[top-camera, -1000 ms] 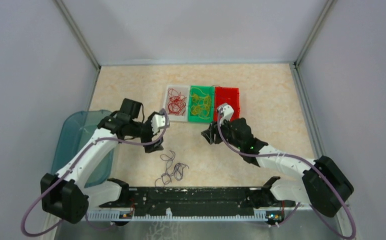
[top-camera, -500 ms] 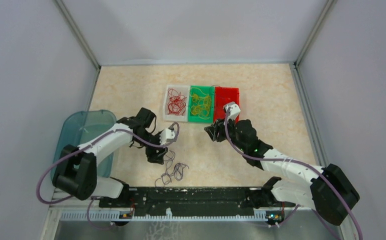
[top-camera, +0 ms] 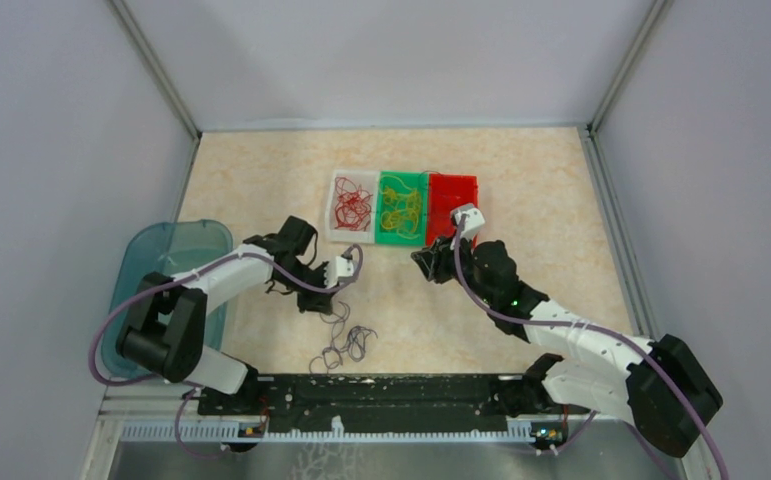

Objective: Untangle the cables

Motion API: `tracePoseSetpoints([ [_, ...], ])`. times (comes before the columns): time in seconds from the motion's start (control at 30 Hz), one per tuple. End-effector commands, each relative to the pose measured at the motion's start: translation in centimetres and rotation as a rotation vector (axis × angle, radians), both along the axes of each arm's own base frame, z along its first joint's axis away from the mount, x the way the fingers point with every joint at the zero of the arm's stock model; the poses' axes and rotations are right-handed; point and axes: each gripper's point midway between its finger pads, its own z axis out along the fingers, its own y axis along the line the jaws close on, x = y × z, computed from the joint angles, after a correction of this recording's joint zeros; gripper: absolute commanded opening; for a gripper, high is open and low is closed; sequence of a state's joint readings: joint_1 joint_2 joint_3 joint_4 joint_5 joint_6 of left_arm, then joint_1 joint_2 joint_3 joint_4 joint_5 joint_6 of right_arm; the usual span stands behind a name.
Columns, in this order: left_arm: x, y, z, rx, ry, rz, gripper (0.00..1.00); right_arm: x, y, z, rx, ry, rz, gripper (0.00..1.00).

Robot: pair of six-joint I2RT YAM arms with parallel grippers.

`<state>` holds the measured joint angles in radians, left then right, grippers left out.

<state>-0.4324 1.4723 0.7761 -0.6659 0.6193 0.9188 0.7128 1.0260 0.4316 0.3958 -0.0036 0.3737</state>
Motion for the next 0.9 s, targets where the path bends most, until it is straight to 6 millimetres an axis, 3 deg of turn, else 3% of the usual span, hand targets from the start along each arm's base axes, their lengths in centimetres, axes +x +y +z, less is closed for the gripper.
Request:
tracePoseSetpoints([
  [0.0,-0.2,-0.6,-0.2,-0.035,-0.019,-0.036,0.07,0.2,0.2,2.5,0.063,-0.051,-0.008,0.34],
  [0.07,-0.4,-0.6,-0.2,-0.038,-0.019,-0.037,0.01,0.2,0.1,2.7,0.061,-0.053,-0.012,0.34],
  [0.17,-0.5,-0.5,0.3,-0.038,-0.03,-0.049,0.0,0.2,-0.1,3.2,0.058,-0.069,-0.021,0.34],
  [0.27,0.4,-0.7,2.3,-0.038,-0.071,-0.051,0.0,0.2,-0.1,3.6,0.071,-0.081,-0.019,0.33],
  [0.43,3.2,-1.7,9.6,-0.082,-0.208,-0.022,0.0,-0.6,1.3,5.7,0.137,-0.149,0.071,0.45],
  [0.6,3.9,-2.8,17.0,-0.169,-0.281,-0.004,0.0,-2.2,3.3,9.2,0.231,-0.311,0.231,0.68],
  [0.63,3.8,-2.9,18.1,-0.183,-0.285,-0.004,0.0,-2.6,3.7,9.9,0.253,-0.34,0.261,0.75],
  [0.67,3.6,-3.0,19.0,-0.194,-0.289,-0.005,0.0,-2.9,4.2,10.5,0.271,-0.357,0.294,0.9],
  [0.7,3.5,-3.2,20.0,-0.205,-0.294,-0.008,0.0,-3.1,4.7,11.0,0.284,-0.368,0.321,0.98],
  [0.87,3.1,-3.9,24.5,-0.278,-0.361,-0.014,0.0,-4.2,8.0,12.2,0.297,-0.419,0.441,0.99],
])
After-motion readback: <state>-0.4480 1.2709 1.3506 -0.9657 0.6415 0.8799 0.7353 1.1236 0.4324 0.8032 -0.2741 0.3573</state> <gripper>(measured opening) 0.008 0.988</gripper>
